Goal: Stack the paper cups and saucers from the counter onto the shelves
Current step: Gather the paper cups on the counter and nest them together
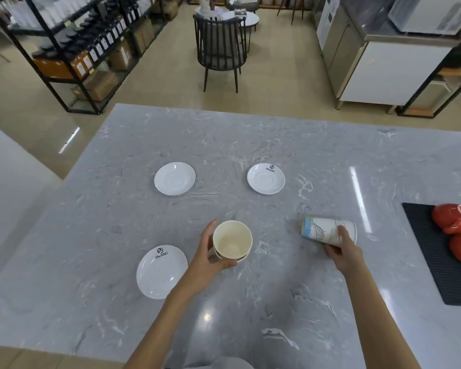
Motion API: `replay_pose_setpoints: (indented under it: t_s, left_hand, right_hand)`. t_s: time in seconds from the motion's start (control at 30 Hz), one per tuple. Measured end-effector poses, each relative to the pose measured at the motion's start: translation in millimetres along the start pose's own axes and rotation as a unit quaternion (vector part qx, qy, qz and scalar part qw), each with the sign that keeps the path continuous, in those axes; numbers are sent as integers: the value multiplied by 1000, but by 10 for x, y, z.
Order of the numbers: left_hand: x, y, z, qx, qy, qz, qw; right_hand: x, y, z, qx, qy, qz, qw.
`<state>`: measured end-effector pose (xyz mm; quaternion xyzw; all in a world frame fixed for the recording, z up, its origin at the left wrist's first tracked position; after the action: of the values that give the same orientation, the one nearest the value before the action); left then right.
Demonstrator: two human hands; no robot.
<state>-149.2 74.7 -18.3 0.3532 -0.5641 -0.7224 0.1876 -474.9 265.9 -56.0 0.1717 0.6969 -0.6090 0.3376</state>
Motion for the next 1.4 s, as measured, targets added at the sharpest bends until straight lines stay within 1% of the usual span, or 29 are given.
replay_pose_setpoints:
  t_s: [0.1, 0.23, 0.4, 0.5, 0.53, 0.6, 0.7, 0.77, 0.87, 1.0, 1.03, 1.1, 1.17, 1.2, 1.23, 1.27, 1.3, 1.33, 1.4]
  left_hand:
    - [-1, -7, -8, -3, -1, -7, 1000]
    - [21, 15, -1, 14, -11, 15, 1000]
    - [37, 31, 25, 41, -39, 21, 998]
    - [61, 29, 54, 66, -35, 31, 997]
    - [66, 25, 61, 72, -30, 33, 996]
    - [59, 27, 74, 79, -20, 39, 996]
    - [40, 5, 88, 80, -14, 51, 995]
    - [30, 7, 97, 77, -9, 51, 996]
    - [34, 2, 109, 62, -4, 53, 997]
    - [36, -38, 123, 36, -6, 52, 998]
    - [32, -42, 127, 37, -5, 51, 998]
    - [33, -51, 128, 36, 0, 46, 998]
    - [34, -57, 128, 39, 6, 44, 998]
    - [31, -56, 130, 39, 6, 46, 998]
    - [26, -55, 133, 40, 5, 48, 998]
    - [18, -50, 135, 42, 4, 48, 998]
    - [9, -43, 137, 41, 3, 47, 998]
    - [0, -33, 138, 36, 3, 45, 998]
    - [-7, -7, 144, 25, 5, 45, 999]
  right_hand:
    - [0, 23, -10, 12, -3, 0, 1000]
    - [-43, 29, 3, 37, -25, 2, 999]
    - [-211, 66, 65, 39, -91, 31, 995]
    - [-415, 81, 158, 44, -136, 27, 989]
    - [-520, 50, 205, 41, -155, 12, 987]
    - [-762, -81, 334, 20, -195, -62, 979]
    - [-1190, -303, 530, -42, -237, -202, 949]
    - [-1484, -404, 655, -139, -232, -293, 917]
    - [-1850, -344, 891, -254, -271, -393, 841]
    - [-1945, -20, 1132, -437, -281, -479, 708]
    - [-1931, 70, 1171, -467, -279, -486, 684]
    - [-1898, 243, 1235, -509, -271, -490, 653]
    - [-1846, 388, 1285, -541, -278, -479, 633]
    - [-1814, 431, 1301, -552, -281, -467, 631]
    - [-1787, 454, 1303, -554, -279, -454, 639]
    - [-1764, 459, 1299, -546, -272, -445, 656]
    - [-1748, 457, 1293, -532, -264, -443, 672]
    - [-1741, 458, 1287, -522, -256, -448, 679]
    - [-1730, 486, 1298, -525, -248, -456, 674]
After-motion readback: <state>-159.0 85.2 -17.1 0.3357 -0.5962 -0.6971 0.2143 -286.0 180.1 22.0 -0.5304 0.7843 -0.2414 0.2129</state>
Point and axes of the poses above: each hand's wrist, its own x-axis towards the middle knuckle, its own z-axis out of the palm, y = z × x, the point moved 3 cm from there along x, towards the middle knuckle, and after that the axes turned 11 degrees about -x, right-handed, at the moved point
